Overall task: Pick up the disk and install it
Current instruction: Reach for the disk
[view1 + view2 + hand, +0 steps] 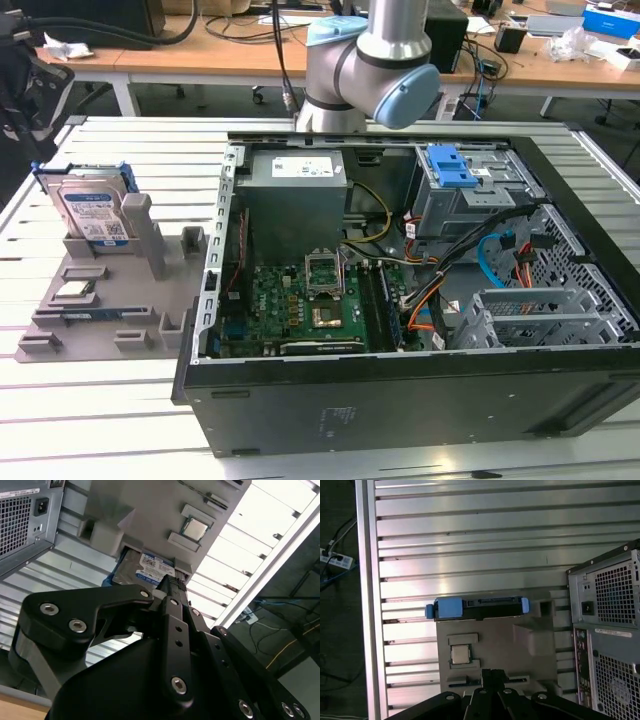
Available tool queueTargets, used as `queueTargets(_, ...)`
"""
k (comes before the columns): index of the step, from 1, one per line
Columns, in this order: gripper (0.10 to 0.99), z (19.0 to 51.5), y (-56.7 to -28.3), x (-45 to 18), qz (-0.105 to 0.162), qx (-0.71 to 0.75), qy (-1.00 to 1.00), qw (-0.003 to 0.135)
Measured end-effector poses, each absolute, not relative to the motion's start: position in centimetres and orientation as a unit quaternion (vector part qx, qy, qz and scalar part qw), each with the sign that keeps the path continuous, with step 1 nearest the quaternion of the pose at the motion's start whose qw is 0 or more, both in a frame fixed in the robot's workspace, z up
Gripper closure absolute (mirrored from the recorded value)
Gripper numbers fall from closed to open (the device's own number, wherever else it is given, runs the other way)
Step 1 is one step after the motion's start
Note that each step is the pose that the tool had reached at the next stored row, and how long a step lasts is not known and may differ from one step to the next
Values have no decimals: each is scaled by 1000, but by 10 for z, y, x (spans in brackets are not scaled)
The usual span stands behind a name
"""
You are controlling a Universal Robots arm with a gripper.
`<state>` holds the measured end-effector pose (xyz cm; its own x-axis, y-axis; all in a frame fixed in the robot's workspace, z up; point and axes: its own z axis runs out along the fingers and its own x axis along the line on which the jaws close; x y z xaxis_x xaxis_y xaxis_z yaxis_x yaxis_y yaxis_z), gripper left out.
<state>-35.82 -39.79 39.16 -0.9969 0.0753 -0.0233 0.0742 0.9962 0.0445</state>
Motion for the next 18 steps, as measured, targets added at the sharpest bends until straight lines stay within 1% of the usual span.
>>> queueTargets(18,980,391,-398,-401,22,37,999,13)
